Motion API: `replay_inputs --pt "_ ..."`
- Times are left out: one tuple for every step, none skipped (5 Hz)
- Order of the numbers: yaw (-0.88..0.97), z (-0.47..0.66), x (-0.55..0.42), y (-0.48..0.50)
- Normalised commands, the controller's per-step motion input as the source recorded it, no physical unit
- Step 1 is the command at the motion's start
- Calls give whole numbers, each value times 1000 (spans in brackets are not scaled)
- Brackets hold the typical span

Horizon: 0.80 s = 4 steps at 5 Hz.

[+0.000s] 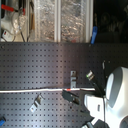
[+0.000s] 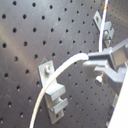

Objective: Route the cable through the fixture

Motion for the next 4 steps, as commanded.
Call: replay_inputs --pt "-260 3 -636 -97" --pt "-417 121 -568 -88" --pt "-740 5 -195 54" --pt "-860 78 -109 76"
